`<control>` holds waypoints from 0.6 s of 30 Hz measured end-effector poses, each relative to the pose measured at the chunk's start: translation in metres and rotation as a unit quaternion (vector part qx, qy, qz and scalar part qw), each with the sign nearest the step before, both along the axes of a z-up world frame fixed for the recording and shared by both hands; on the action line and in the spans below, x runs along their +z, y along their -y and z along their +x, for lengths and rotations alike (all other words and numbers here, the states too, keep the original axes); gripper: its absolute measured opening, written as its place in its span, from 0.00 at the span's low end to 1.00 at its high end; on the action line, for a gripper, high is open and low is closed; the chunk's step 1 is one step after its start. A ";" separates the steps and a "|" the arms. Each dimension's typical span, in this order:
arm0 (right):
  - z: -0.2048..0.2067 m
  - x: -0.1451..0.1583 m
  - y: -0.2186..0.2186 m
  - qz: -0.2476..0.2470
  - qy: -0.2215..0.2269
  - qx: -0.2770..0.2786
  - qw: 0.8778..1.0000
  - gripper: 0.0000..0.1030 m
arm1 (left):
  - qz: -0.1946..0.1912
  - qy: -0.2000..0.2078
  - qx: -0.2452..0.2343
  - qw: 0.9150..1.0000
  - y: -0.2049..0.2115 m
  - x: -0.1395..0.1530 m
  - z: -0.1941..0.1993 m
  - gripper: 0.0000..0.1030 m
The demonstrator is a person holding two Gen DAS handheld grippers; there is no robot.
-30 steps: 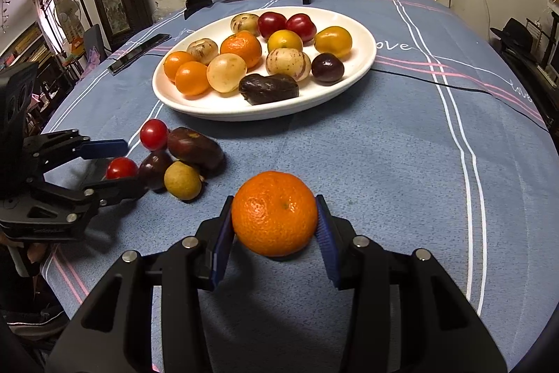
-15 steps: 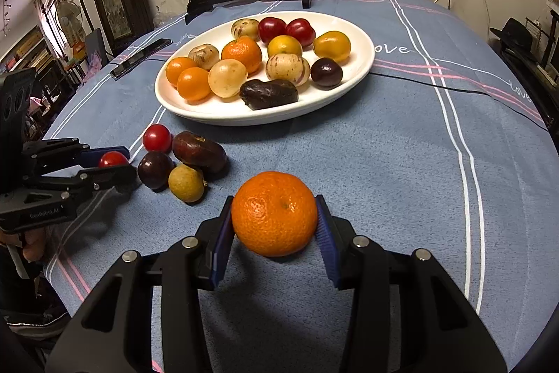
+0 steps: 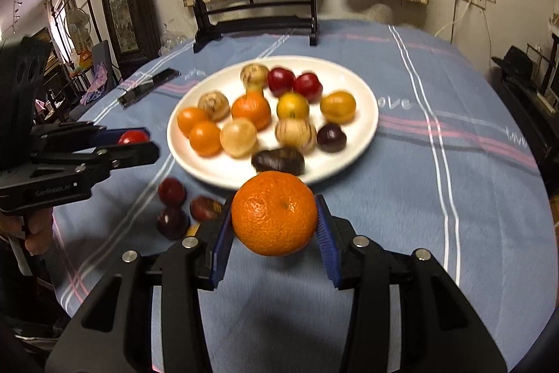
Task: Organize fruits
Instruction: 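Carry the tomato and orange onto the white plate and open both grippers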
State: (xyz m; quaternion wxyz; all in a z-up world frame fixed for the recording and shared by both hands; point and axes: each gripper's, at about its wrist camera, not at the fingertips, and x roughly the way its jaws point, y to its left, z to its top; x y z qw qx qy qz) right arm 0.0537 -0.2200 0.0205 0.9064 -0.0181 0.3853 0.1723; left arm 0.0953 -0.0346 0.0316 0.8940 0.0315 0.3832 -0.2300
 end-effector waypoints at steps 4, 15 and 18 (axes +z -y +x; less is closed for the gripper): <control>0.016 0.010 -0.007 -0.004 0.010 -0.003 1.000 0.43 | 0.000 0.001 0.013 1.000 0.008 0.007 0.021 0.32; 0.080 0.014 -0.014 -0.001 0.011 -0.039 0.999 0.43 | -0.018 -0.021 0.072 0.997 0.011 0.003 0.091 0.32; 0.096 0.001 -0.017 0.003 0.005 -0.048 0.999 0.43 | -0.025 -0.025 0.090 0.995 0.006 -0.007 0.102 0.32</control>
